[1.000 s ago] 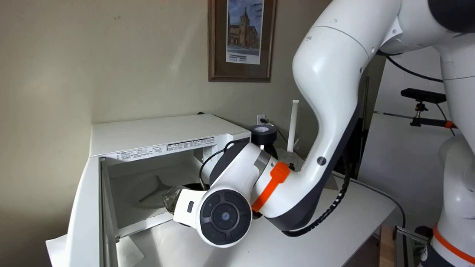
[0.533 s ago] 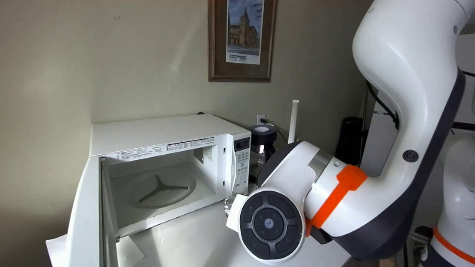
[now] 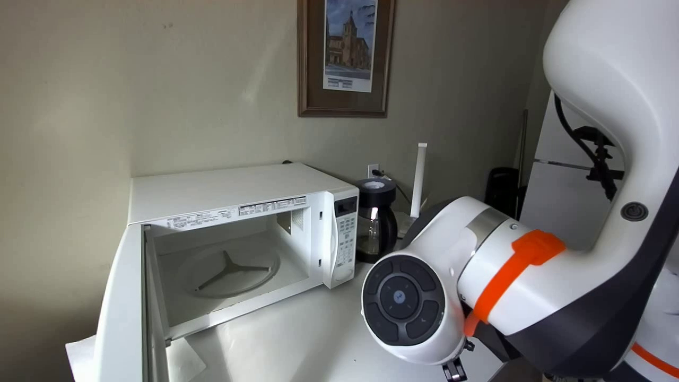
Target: Remove the black bowl from the microwave and put it on the table
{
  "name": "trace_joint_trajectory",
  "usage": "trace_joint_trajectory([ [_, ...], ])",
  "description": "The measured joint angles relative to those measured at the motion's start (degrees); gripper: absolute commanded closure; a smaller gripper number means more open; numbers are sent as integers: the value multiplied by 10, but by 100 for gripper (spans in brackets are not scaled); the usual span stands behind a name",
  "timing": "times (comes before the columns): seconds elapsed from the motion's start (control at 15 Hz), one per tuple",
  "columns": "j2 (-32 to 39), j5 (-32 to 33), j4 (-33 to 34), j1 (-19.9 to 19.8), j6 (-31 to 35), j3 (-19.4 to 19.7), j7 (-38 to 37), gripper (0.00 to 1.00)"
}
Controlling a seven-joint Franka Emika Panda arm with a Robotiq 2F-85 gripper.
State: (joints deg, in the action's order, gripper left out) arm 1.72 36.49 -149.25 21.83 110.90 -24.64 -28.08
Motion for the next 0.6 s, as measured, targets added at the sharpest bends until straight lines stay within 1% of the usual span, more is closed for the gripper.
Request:
trace_joint_trajectory([
  [0.2, 2, -12, -1, -2, 0, 10, -5, 98],
  [0.6, 1, -95, -43, -9, 5, 36, -60, 98],
])
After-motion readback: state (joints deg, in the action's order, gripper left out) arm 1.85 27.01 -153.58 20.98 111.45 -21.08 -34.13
